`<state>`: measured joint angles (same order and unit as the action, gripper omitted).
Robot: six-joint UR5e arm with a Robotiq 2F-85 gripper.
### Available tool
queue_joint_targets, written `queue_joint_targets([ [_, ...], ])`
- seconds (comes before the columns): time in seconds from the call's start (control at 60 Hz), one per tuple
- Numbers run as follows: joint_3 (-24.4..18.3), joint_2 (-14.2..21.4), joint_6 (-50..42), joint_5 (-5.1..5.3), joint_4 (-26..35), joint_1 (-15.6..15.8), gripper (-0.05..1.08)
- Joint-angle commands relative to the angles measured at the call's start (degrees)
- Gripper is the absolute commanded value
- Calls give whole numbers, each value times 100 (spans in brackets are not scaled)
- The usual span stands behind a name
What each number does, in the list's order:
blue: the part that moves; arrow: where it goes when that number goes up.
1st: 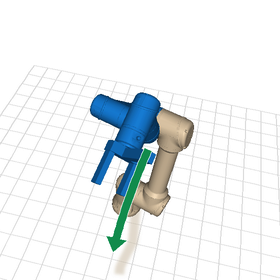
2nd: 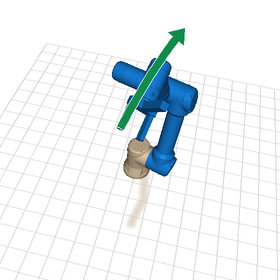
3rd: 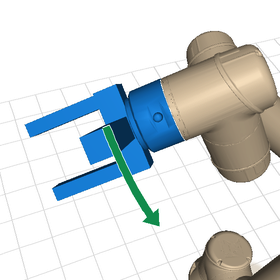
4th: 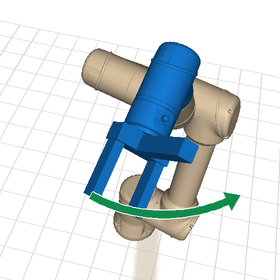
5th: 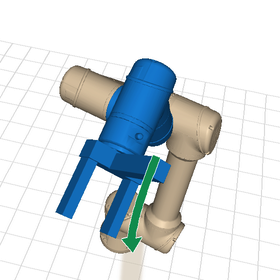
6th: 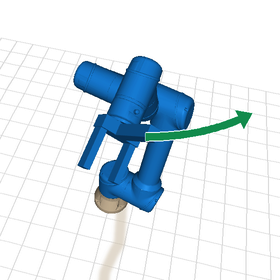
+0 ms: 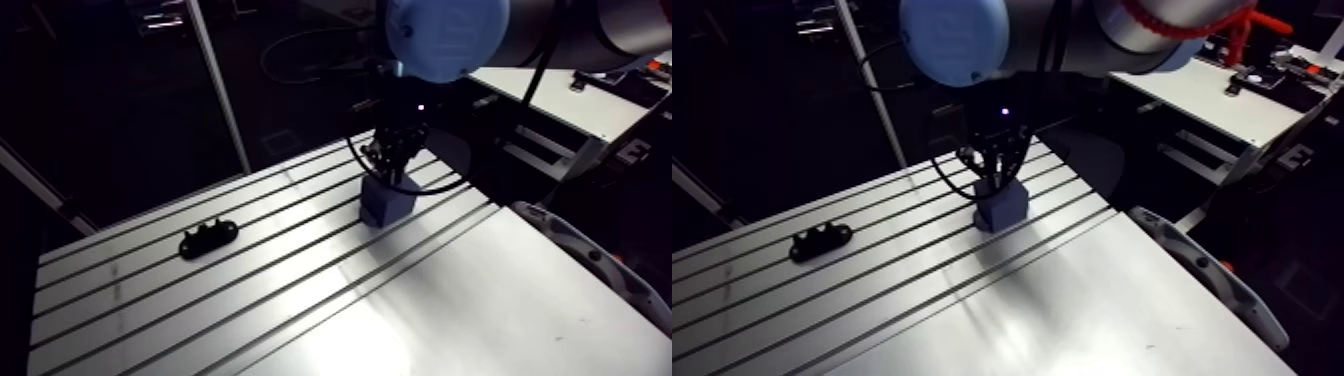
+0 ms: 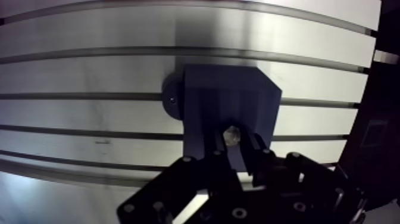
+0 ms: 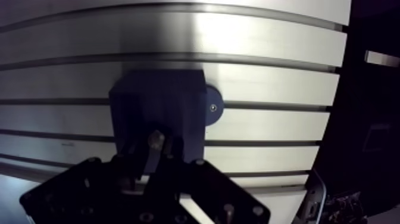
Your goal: Pick up the M10 bolt and insert it into the hex recess until seated.
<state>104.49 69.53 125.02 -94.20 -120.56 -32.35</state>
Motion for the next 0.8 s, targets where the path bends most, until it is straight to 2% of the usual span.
queue_joint_targets([
  [0.017, -3, -6, 1, 2, 1, 0, 72],
  [0.367, -29, 2, 61, 11, 1, 0, 73],
  [0.8, -3, 19, 460, -32, 53, 0, 72],
])
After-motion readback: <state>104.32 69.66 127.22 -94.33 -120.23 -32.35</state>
